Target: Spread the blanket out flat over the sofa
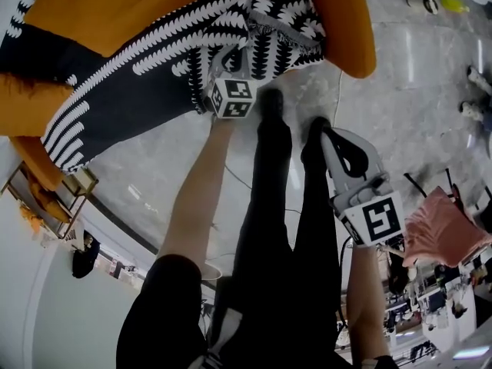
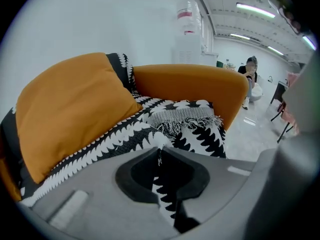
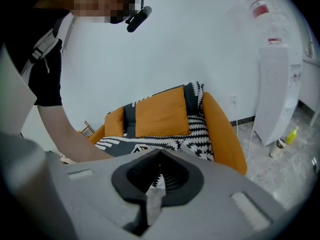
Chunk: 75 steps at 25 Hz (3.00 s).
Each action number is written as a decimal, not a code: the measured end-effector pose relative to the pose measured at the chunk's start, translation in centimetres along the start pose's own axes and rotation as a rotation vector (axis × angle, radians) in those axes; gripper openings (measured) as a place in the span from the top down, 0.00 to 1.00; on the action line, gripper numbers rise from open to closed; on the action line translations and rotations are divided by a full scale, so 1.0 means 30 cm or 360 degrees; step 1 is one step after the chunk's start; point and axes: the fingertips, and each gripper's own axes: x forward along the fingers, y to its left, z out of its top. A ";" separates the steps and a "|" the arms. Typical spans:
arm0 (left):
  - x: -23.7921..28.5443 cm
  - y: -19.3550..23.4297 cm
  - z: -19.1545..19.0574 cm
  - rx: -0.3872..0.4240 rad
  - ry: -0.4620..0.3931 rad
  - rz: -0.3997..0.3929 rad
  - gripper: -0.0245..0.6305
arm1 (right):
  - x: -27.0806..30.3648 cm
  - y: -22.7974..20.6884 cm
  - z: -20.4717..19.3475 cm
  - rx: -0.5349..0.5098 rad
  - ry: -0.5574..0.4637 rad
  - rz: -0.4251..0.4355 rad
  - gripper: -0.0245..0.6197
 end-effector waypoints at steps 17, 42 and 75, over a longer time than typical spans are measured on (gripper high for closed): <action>-0.204 -0.078 0.122 -0.0071 -0.0167 -0.0128 0.94 | -0.084 0.030 -0.004 0.0019 -0.0090 0.0015 0.96; -0.511 -0.567 0.303 -0.0003 -0.0322 -0.0272 0.94 | -0.432 0.030 -0.158 -0.0004 -0.0239 0.0108 0.96; -0.189 -1.225 -0.041 -0.0007 -0.0038 -0.0701 0.94 | -0.457 -0.251 -0.528 0.0091 -0.0253 0.0076 0.96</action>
